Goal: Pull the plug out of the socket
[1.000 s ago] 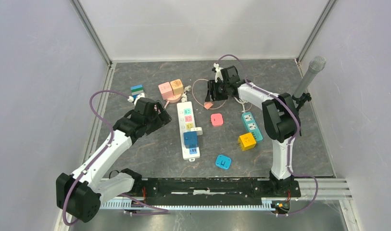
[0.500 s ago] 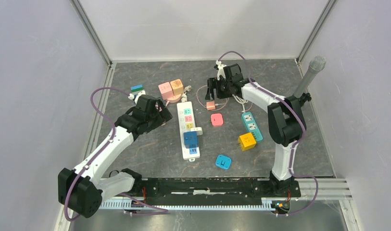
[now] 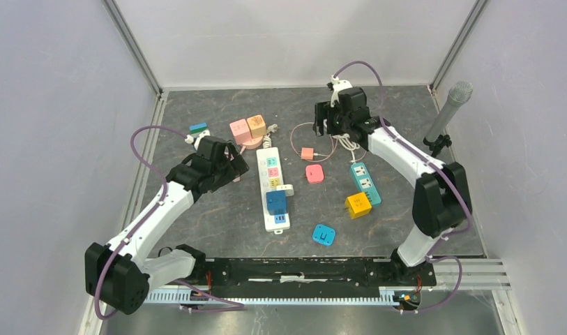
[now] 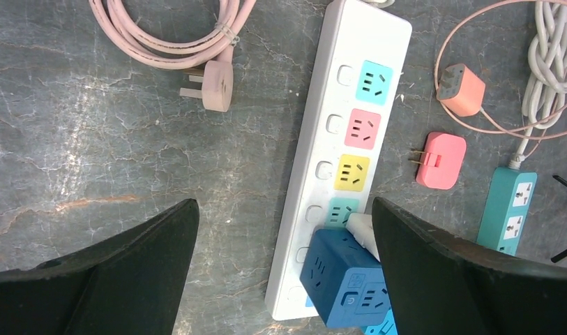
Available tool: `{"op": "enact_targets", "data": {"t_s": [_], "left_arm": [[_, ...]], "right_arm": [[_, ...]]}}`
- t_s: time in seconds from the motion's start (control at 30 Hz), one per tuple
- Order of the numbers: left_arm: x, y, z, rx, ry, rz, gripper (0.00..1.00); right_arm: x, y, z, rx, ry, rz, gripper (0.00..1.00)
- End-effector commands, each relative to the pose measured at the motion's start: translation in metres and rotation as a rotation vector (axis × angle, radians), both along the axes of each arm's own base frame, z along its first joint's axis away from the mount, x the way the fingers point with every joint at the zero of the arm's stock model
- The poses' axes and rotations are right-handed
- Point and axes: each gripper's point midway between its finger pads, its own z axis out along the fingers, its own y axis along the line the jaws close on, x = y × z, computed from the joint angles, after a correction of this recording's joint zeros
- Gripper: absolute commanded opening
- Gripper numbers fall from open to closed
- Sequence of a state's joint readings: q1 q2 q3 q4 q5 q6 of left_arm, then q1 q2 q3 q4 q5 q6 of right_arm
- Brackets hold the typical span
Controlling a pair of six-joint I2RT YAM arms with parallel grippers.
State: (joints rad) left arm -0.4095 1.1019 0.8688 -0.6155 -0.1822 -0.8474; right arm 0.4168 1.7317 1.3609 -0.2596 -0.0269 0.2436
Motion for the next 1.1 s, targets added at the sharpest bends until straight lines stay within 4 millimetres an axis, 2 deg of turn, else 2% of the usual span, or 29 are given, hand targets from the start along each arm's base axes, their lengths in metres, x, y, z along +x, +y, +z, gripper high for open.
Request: {"op": "enact_targets", "data": {"t_s": [0.0, 0.07, 0.13, 0.2, 0.3, 0.4, 0.5, 0.57, 0.7, 0.87, 1.07], "left_arm": [[0.01, 0.0, 0.018, -0.008, -0.059, -0.013, 1.0], [0.011, -0.008, 0.018, -0.035, -0.072, -0.062, 1.0], [0.011, -0.025, 0.021, -0.083, -0.089, -0.17, 1.0], [0.01, -0.042, 0.024, -0.129, -0.093, -0.26, 1.0], [0.01, -0.05, 0.015, -0.139, -0.061, -0.305, 0.99], [0.011, -0.052, -0.002, -0.131, 0.005, -0.31, 0.97], [0.009, -0.058, -0.014, -0.15, 0.058, -0.331, 0.92], [0.007, -0.062, -0.019, -0.167, 0.086, -0.341, 0.88], [0.001, -0.069, -0.023, -0.205, 0.097, -0.375, 0.83], [-0.008, -0.067, -0.028, -0.208, 0.106, -0.38, 0.83], [-0.016, -0.063, -0.036, -0.22, 0.133, -0.349, 0.8]], "right_arm": [[-0.002, -0.023, 0.05, 0.026, -0.165, -0.133, 0.81], [-0.011, -0.033, 0.058, 0.015, -0.186, -0.186, 0.8], [-0.021, -0.034, 0.065, 0.018, -0.185, -0.177, 0.79], [-0.034, -0.028, 0.069, 0.012, -0.181, -0.141, 0.79], [-0.061, -0.008, 0.068, -0.001, -0.172, -0.058, 0.84], [-0.093, 0.022, 0.054, 0.002, -0.142, 0.051, 0.88], [-0.129, 0.058, 0.03, 0.031, -0.143, 0.267, 0.88], [-0.152, 0.074, 0.018, 0.07, -0.16, 0.434, 0.85], [-0.188, 0.086, 0.002, 0.109, -0.244, 0.686, 0.82], [-0.206, 0.085, -0.024, -0.003, -0.387, 0.927, 0.8], [-0.192, 0.096, -0.03, -0.039, -0.492, 0.971, 0.78]]}}
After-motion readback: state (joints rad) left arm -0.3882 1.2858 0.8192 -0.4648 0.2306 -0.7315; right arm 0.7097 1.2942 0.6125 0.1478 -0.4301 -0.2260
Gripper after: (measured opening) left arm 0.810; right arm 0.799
